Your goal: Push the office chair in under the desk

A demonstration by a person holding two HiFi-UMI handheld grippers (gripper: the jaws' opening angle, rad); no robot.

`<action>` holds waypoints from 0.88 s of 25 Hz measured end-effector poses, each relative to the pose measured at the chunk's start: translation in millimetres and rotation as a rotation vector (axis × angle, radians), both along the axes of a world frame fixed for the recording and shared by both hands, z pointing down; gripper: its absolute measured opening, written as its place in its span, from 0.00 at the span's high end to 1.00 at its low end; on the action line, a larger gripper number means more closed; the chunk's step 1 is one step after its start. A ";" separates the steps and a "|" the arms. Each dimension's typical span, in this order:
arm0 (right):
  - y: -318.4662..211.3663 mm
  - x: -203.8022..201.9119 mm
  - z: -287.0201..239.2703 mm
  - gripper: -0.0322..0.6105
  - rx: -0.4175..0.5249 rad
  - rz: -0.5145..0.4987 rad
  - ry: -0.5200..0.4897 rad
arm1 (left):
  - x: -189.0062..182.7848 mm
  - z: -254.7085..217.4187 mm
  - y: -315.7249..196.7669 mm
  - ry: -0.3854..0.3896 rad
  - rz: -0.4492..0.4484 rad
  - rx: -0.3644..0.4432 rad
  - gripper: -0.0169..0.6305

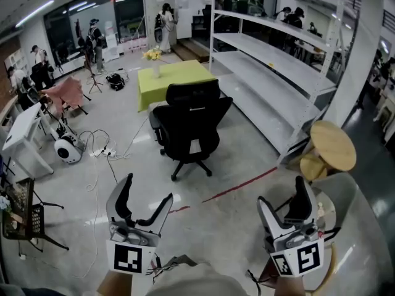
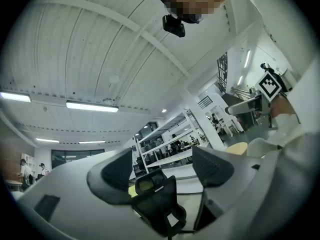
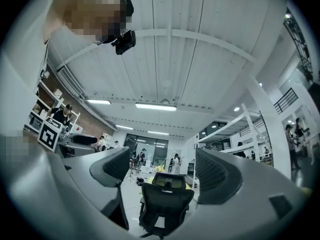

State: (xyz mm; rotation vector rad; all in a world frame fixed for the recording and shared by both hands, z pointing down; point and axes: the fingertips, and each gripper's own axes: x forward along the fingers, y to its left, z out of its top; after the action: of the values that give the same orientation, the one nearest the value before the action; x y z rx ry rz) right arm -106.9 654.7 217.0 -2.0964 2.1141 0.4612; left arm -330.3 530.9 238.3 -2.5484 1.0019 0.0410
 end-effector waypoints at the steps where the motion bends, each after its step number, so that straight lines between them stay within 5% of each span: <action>1: 1.4 2.8 1.5 0.32 0.001 -0.005 0.002 | 4.6 1.6 2.5 -0.004 0.003 0.003 0.40; 10: -6.7 17.4 12.6 0.26 -0.008 -0.026 0.007 | 14.0 12.2 -6.4 -0.022 -0.021 -0.001 0.38; 22: -95.1 38.8 38.1 0.25 -0.050 -0.046 0.022 | 29.0 35.7 -92.7 -0.024 -0.057 -0.008 0.38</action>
State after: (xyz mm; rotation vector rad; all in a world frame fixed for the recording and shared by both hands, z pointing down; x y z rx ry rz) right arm -68.1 559.6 255.1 -2.0730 2.2040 0.4325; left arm -301.3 438.2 274.1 -2.5200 1.0662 -0.0100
